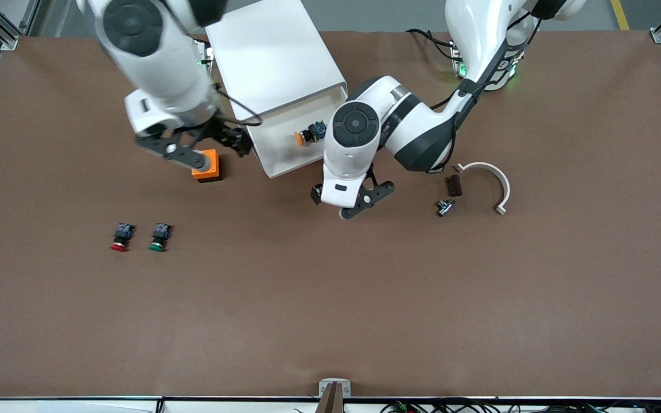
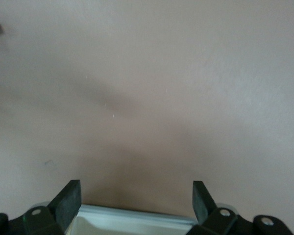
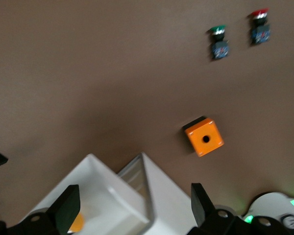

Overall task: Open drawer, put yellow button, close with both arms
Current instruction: 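Push the drawer shut with the left gripper while the right gripper withdraws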

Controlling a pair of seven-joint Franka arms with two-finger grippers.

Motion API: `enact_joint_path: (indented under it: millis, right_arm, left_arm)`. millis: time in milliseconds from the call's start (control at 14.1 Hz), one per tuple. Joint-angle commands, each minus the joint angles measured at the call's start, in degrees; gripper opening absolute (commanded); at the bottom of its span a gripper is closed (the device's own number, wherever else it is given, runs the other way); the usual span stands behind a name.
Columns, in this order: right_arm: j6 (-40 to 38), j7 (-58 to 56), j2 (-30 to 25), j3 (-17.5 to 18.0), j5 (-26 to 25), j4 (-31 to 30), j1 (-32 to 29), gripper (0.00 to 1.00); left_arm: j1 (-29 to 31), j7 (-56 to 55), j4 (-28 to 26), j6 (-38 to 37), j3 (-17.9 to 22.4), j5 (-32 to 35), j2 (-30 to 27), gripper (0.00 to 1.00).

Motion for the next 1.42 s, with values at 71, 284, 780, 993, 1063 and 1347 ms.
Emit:
enact_joint_path:
  millis: [71,284,780,993,1063,1347]
  right_arm:
    - [-4.7,-19.9,-0.4,1.1,0.2,1.9,-11.1,1.00]
    - [-5.0,-33.6,-0.3,1.2,-0.3,1.8,-19.6,1.00]
    - [-5.0,-41.9,0.4,1.2,-3.2,1.8,-25.8,1.00]
    - [-5.1,-42.2,0.4,1.2,-3.1,1.6,-28.2,1.00]
    - [-5.1,-43.4,0.4,1.3,-3.1,1.7,-28.6,1.00]
    - [-4.7,-47.0,0.6,1.2,-3.4,1.8,-29.0,1.00]
  left_arm:
    - [-0.8,-0.3,-3.2,-0.3,-1.7,0.7,-1.8,1.00]
    - [-2.0,-0.3,-3.5,-0.2,-1.8,0.6,-1.9,1.00]
    - [-4.3,-0.3,-4.7,-0.3,-3.3,0.4,-1.9,1.00]
    - [-4.3,-0.3,-5.9,-0.3,-5.2,0.3,-1.8,1.00]
    - [-4.3,-0.2,-5.9,-0.2,-5.7,0.3,-1.8,1.00]
    - [-4.5,-0.1,-5.8,-0.2,-6.5,-4.7,-1.9,1.00]
